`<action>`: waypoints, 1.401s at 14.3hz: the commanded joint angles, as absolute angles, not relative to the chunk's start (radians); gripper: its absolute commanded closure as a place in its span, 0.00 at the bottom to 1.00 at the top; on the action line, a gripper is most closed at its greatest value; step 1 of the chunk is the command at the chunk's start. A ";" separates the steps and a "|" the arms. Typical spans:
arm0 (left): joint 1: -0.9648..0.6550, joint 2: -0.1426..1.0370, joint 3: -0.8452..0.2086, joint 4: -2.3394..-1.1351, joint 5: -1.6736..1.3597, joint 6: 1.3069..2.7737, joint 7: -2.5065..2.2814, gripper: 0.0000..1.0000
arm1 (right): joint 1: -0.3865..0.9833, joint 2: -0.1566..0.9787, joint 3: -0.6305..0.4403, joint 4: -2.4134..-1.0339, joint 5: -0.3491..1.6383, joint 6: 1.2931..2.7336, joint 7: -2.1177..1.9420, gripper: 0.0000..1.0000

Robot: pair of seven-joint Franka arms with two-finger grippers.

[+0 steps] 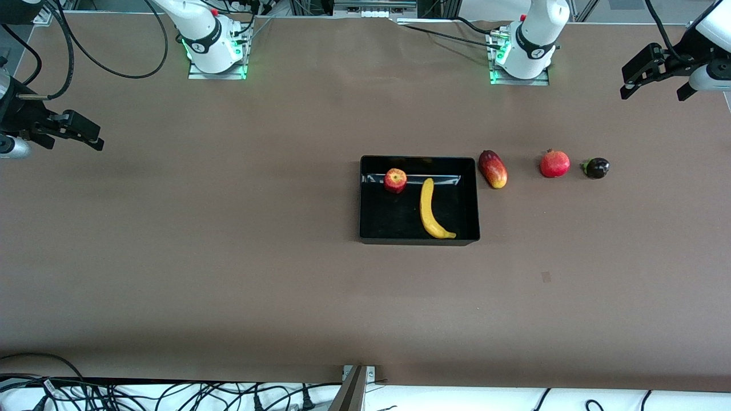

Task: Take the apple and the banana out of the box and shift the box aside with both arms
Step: 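Move the left gripper from rest toward the black box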

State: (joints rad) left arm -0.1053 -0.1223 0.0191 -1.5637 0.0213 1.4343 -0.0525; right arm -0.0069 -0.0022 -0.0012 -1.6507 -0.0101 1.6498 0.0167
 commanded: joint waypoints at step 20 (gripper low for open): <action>-0.330 0.103 -0.055 -1.776 -0.074 1.935 -0.789 0.00 | -0.005 0.002 -0.003 -1.637 -0.012 1.651 0.014 0.00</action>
